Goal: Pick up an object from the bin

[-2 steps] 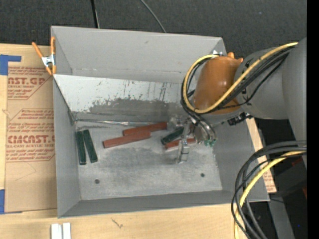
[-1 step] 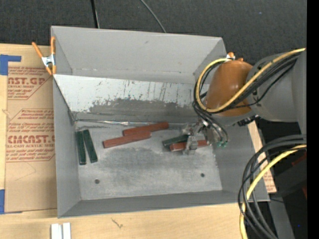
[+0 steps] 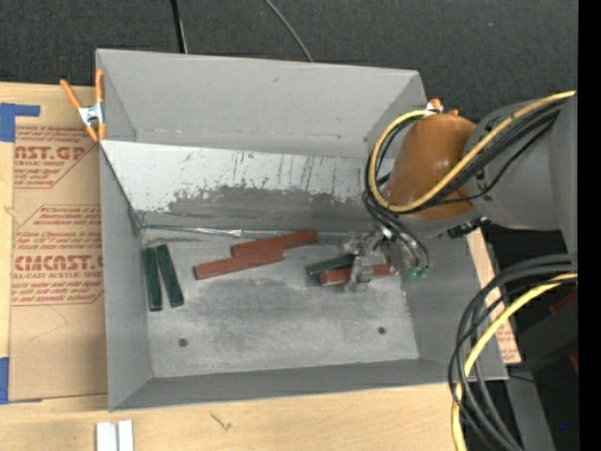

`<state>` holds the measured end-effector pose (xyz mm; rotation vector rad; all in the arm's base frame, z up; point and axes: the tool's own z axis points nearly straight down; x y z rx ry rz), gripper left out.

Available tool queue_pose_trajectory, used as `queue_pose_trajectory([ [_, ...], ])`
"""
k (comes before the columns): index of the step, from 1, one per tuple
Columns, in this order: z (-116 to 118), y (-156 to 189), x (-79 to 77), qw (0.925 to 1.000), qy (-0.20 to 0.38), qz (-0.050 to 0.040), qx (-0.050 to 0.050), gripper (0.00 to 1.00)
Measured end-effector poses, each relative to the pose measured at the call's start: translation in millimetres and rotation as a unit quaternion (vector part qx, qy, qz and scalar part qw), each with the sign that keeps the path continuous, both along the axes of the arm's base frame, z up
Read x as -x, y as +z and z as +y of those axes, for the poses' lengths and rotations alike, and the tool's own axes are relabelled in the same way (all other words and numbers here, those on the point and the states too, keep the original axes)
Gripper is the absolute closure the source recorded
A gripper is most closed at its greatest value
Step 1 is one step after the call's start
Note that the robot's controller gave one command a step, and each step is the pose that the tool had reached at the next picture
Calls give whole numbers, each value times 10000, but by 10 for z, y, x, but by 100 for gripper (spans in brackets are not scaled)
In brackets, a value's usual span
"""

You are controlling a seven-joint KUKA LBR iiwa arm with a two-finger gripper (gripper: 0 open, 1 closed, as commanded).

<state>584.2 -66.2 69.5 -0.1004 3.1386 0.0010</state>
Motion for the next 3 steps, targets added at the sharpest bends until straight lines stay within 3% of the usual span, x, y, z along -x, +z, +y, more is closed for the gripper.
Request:
queue_pose_trajectory([
  [1,-9,38,18,10000,4,28,-5,100],
  [2,30,398,121,9975,707,-35,11,100],
  [3,-130,1853,227,9938,1112,-33,11,100],
])
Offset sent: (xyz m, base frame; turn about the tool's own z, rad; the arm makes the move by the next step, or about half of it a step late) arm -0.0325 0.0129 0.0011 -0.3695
